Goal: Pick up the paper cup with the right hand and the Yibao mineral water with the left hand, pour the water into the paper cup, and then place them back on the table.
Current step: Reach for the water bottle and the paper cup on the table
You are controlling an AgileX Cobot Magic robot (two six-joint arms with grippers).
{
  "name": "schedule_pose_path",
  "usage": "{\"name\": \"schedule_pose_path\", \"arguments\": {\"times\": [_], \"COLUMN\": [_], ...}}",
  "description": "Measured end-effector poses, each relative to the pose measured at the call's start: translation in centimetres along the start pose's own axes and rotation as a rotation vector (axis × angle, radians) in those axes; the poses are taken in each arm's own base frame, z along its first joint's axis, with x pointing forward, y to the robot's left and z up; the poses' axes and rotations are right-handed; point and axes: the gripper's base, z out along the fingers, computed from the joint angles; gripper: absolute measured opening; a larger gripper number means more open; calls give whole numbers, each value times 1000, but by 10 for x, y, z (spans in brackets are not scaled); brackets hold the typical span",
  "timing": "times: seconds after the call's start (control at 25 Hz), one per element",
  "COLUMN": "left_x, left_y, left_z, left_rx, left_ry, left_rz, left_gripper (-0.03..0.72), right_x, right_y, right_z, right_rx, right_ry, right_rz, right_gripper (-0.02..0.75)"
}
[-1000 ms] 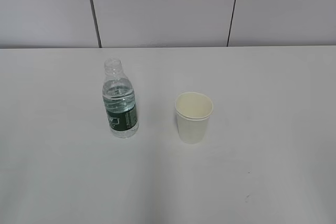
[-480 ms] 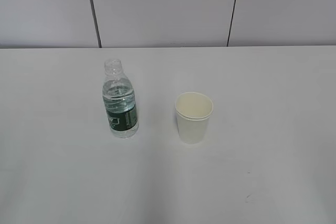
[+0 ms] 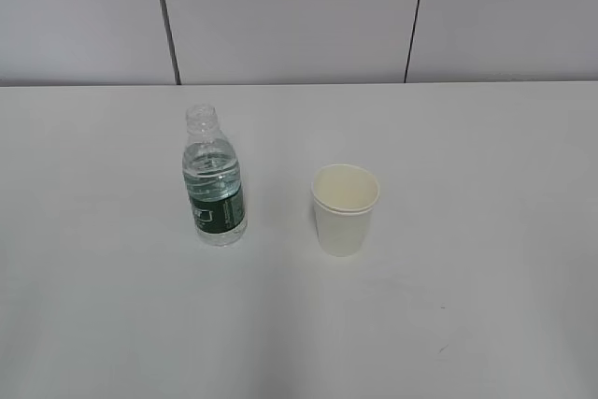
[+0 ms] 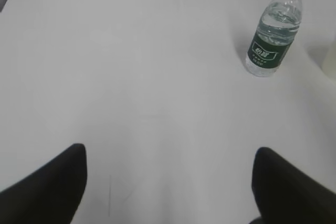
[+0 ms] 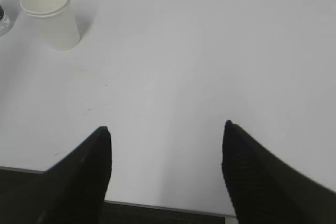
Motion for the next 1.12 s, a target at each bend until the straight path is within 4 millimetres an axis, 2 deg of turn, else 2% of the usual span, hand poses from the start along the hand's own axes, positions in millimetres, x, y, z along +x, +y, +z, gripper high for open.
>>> {"name": "schedule_pose_path", "arguments": {"times": [0.24, 0.4, 0.56, 0.68, 0.88, 1.12], "left_x": [-19, -25, -20, -21, -24, -29], "left_y": [0, 0, 1, 1, 1, 2], "left_z": [-4, 8, 32, 42, 60, 82], "left_rx": [-4, -2, -2, -3, -6, -9], "left_ry": [-201, -331, -322, -346, -359, -297], "left_rz": [1, -3, -7, -8, -10, -7], "left_gripper": [554, 531, 522, 521, 521, 521], "right_x": [-5, -13, -17, -17, -3, -6], "right_y": [-1, -2, -3, -4, -5, -5], "right_z": [-4, -6, 8, 21, 50, 53], "right_rx": [9, 22, 32, 41, 46, 61], "right_ry": [-40, -128, -235, -304, -340, -431], "right_rz": [-4, -8, -10, -13, -19, -39], "right_gripper": [519, 519, 519, 519, 519, 519]}}
